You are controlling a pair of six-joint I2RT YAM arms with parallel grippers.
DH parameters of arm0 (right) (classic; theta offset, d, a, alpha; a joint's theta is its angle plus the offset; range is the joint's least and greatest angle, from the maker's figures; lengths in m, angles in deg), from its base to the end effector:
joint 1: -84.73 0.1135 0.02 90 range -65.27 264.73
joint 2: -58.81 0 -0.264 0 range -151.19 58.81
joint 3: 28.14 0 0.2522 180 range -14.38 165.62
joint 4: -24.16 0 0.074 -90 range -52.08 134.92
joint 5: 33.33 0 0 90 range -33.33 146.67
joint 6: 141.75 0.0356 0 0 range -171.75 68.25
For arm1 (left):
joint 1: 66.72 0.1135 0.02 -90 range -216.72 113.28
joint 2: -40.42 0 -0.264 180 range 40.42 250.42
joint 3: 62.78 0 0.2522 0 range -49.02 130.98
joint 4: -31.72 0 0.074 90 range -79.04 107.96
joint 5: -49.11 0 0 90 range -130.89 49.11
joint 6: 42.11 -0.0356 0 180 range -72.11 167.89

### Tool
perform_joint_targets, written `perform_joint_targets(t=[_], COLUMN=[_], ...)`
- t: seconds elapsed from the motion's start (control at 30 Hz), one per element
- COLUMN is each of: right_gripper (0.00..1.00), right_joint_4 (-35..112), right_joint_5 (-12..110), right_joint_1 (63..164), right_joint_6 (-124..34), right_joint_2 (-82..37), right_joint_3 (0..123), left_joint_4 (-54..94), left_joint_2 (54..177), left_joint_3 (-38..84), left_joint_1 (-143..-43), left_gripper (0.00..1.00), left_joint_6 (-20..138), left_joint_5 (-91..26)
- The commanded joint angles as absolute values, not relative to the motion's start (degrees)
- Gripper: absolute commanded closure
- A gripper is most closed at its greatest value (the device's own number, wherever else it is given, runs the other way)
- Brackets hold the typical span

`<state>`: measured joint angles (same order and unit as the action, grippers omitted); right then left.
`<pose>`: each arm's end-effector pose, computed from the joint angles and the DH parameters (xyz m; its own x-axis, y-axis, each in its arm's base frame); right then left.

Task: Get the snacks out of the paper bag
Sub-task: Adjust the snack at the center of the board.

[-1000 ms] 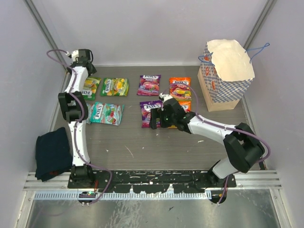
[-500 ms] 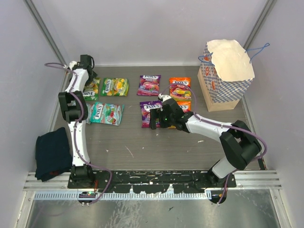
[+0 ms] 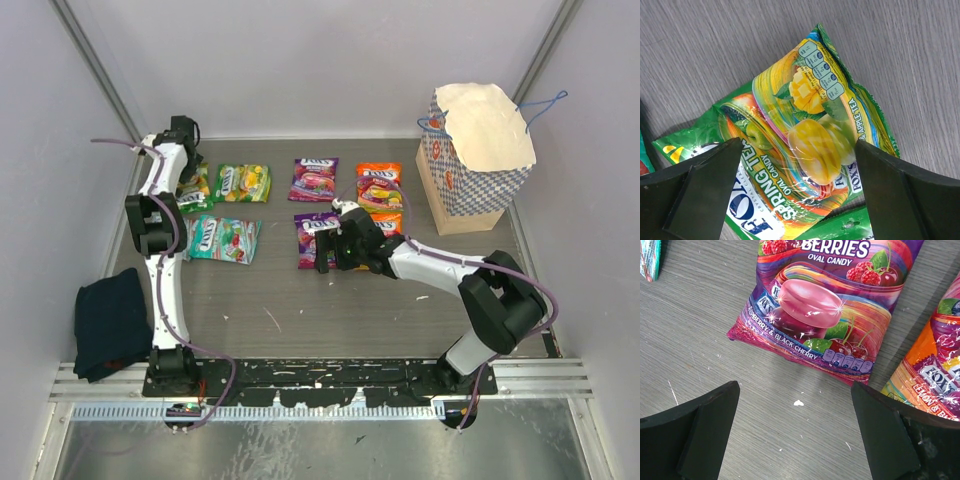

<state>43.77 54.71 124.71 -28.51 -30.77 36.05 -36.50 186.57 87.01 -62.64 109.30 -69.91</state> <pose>0.2470 0.2087 0.1919 -0.7586 -0.1214 -0.6402 -0.3933 0.8687 0.3012 0.5335 0.0554 0.1816 -0.1941 -0.7836 -0.5901 -0.9202 0.3539 -0.1672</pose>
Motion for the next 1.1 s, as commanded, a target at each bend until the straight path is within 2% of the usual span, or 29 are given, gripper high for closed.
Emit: perform_joint_targets(t=[0.0, 0.23, 0.37, 0.53, 0.73, 0.83, 0.9, 1.07], right_gripper=[0.0, 0.0, 0.0, 0.0, 0.0, 0.0, 0.0, 0.0], right_joint_4=[42.7, 42.8, 42.8, 42.8, 43.0, 43.2, 43.4, 43.4], right_joint_5=[55.3, 54.1, 54.1, 53.9, 53.3, 52.9, 52.9, 52.5], right_joint_1=[124.7, 124.6, 124.6, 124.6, 124.7, 124.6, 124.6, 124.6], right_joint_6=[-29.2, -28.9, -28.9, -28.9, -28.9, -29.0, -29.1, -29.2], right_joint_2=[-31.0, -31.1, -31.4, -32.0, -32.2, -32.4, -32.3, -32.1], right_joint_3=[38.8, 39.0, 38.8, 39.0, 39.0, 39.0, 39.0, 39.0], left_joint_4=[-37.1, -33.2, -24.5, -22.6, -22.5, -23.5, -23.9, -21.8], left_joint_2=[187.0, 188.9, 189.3, 190.6, 191.3, 191.8, 191.2, 187.0], left_joint_3=[86.9, 89.7, 87.9, 89.2, 89.6, 91.5, 91.9, 88.3], left_joint_1=[-61.6, -61.3, -61.3, -61.3, -61.2, -60.5, -60.4, -60.4], left_gripper=[0.02, 0.02, 0.02, 0.02, 0.02, 0.02, 0.02, 0.02], left_joint_6=[106.4, 93.8, 78.4, 66.9, 57.4, 55.3, 53.2, 42.2], left_joint_5=[-71.5, -72.3, -65.0, -54.3, -51.5, -43.7, -42.4, -40.9])
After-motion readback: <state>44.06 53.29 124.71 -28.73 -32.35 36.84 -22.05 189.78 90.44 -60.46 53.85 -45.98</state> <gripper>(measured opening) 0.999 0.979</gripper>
